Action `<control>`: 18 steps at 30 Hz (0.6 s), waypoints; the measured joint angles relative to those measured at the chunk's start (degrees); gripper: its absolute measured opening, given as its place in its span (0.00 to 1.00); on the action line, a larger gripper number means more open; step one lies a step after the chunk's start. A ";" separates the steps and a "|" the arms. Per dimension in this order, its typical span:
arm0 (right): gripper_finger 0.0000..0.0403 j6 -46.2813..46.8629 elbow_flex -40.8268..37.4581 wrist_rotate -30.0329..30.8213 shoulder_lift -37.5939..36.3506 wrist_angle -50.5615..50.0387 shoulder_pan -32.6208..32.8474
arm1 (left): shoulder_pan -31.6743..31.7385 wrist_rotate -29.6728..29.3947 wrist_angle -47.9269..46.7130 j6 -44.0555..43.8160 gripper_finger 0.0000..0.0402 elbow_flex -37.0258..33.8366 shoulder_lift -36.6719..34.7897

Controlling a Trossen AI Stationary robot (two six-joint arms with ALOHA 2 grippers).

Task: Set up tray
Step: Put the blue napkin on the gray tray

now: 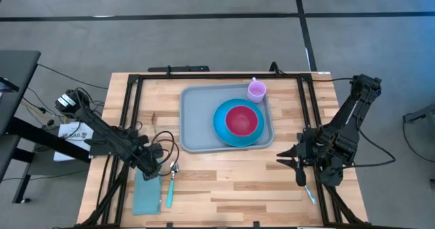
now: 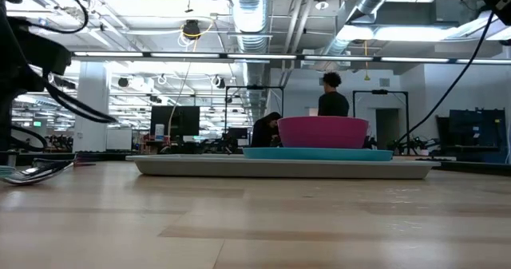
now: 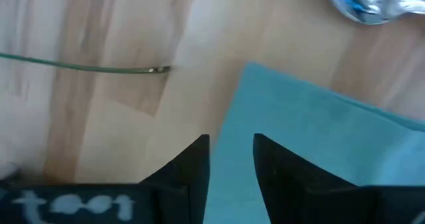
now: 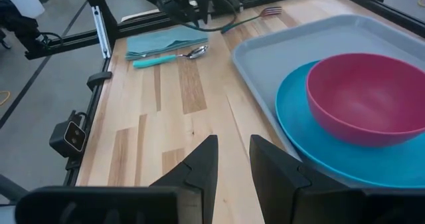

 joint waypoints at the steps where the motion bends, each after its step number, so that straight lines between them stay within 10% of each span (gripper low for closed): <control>1: 0.20 0.00 -0.01 0.00 0.00 -0.01 0.00 | 0.00 0.01 0.01 -0.04 0.28 -0.25 0.01; 18: 0.20 -0.02 0.01 0.00 0.00 -0.01 0.00 | 0.14 2.47 11.45 2.55 0.45 -8.99 0.16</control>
